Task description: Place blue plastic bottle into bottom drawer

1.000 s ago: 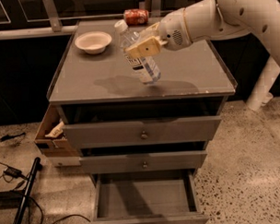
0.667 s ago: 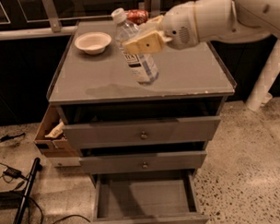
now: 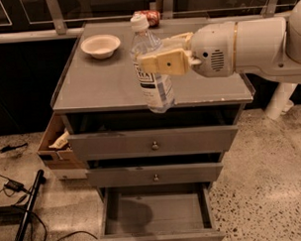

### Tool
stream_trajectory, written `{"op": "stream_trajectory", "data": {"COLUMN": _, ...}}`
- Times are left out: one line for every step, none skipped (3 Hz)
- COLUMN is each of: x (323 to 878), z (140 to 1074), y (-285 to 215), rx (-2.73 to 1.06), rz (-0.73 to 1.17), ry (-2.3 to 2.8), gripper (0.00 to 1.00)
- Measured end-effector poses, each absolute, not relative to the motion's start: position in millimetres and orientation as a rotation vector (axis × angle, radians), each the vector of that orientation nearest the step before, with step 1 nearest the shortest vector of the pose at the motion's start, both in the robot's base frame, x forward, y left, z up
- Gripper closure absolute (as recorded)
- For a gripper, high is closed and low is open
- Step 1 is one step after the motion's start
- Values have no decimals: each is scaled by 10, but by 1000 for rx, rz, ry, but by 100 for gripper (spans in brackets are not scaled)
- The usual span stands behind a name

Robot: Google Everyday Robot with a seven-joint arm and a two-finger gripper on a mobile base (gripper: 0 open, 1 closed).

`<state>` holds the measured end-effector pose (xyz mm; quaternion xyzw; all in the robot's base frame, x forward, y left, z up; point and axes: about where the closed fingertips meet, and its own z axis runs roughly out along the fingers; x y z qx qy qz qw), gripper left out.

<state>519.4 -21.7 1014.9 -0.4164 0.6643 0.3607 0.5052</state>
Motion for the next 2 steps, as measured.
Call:
{"op": "stream_trajectory", "data": {"x": 5207, "z": 10073, "y": -209, "rx": -987, "rz": 883, "ry": 1622, "gripper": 100}}
{"op": "stream_trajectory", "data": {"x": 5169, "z": 9886, "y": -182, "rx": -907, "rz": 912, "ry": 1611, "gripper": 100}}
